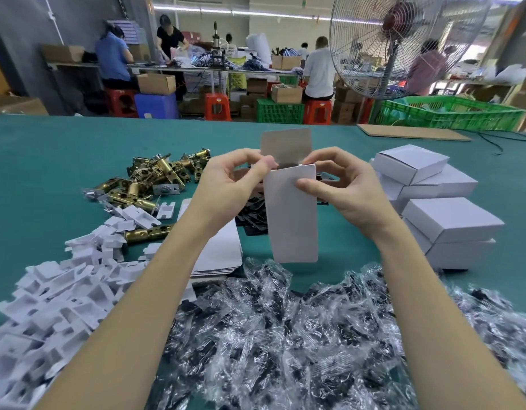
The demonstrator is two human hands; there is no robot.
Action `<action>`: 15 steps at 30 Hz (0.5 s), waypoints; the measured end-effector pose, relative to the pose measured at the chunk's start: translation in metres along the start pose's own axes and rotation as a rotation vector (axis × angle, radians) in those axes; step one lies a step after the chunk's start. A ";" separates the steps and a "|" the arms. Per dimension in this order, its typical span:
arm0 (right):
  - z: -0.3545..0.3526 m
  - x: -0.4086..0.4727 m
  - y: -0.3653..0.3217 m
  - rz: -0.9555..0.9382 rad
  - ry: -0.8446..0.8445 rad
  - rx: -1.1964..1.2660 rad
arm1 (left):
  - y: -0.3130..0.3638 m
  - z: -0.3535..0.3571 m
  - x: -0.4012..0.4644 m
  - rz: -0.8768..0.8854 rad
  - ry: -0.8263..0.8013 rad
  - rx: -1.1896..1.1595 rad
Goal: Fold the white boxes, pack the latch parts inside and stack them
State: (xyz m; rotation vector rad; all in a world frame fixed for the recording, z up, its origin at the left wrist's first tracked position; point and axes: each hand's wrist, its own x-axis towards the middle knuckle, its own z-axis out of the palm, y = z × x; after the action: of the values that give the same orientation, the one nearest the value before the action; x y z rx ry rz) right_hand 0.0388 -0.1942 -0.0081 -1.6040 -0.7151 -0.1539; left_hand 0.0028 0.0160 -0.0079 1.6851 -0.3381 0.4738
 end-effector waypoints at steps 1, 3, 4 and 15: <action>0.001 0.000 -0.001 0.005 -0.012 0.003 | 0.000 0.000 0.001 0.007 0.012 -0.001; 0.000 0.000 -0.002 0.013 -0.026 0.010 | 0.002 0.000 0.001 -0.012 0.017 -0.070; 0.000 0.000 -0.004 0.016 -0.031 0.015 | 0.002 0.000 0.002 -0.027 0.002 -0.132; -0.002 -0.002 -0.006 0.054 -0.030 -0.044 | 0.009 -0.002 -0.001 -0.050 -0.147 -0.069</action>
State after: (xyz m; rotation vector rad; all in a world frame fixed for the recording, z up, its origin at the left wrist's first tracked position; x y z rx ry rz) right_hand 0.0347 -0.1963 -0.0038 -1.6694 -0.6950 -0.1069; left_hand -0.0024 0.0170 -0.0007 1.6607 -0.4139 0.2984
